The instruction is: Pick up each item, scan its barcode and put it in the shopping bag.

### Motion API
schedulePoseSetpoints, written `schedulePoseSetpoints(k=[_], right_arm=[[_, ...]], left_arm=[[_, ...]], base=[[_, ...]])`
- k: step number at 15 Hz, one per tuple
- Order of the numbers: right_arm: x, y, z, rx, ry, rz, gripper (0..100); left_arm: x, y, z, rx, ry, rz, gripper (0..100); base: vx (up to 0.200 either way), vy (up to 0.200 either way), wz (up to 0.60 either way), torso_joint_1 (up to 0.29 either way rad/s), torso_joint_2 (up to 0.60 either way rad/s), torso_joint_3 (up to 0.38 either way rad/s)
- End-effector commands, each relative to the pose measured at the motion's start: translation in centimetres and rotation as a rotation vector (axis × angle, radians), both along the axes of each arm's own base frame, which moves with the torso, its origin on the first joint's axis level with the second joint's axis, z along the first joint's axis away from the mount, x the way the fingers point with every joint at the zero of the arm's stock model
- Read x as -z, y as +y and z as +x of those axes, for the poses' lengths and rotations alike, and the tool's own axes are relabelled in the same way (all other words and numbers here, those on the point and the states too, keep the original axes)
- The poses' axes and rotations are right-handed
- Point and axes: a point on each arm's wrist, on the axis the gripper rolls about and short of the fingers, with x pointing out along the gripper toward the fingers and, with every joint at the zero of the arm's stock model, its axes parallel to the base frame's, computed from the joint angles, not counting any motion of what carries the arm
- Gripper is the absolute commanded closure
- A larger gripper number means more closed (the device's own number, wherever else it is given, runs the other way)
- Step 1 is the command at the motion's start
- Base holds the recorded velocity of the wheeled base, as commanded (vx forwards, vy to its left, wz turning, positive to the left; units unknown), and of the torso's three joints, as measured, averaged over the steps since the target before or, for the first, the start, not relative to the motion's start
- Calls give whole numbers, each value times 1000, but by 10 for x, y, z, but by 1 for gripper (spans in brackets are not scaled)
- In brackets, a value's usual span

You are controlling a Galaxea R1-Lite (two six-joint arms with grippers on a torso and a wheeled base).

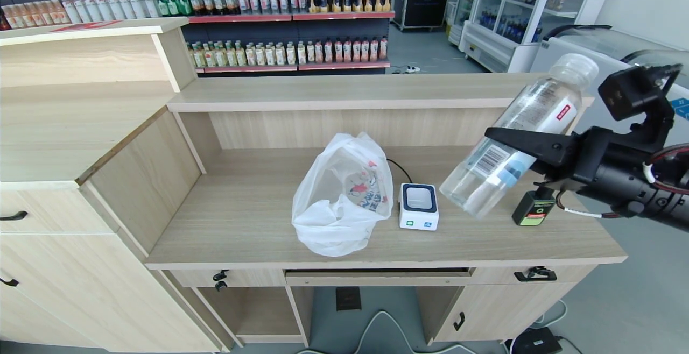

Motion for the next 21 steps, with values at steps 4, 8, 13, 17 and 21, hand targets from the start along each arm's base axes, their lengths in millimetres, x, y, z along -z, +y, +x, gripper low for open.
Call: schedulePoseSetpoints(k=[4, 8, 13, 17, 21], right_arm=[[-17, 3, -35, -131, -19, 46, 100], [-27, 0, -57, -221, 9, 46, 100], [-50, 10, -70, -344, -15, 67, 100], [-47, 24, -74, -409, -91, 21, 100], [-47, 33, -75, -446, -147, -3, 100]], left_arm=[[0, 0, 0, -2, 0, 0, 100], [0, 0, 0, -2, 0, 0, 100], [0, 0, 0, -2, 0, 0, 100], [0, 0, 0, -2, 0, 0, 100], [0, 0, 0, -2, 0, 0, 100]], base=[[0, 0, 0, 0, 0, 0], [0, 0, 0, 0, 0, 0], [0, 0, 0, 0, 0, 0], [0, 0, 0, 0, 0, 0], [0, 0, 0, 0, 0, 0]])
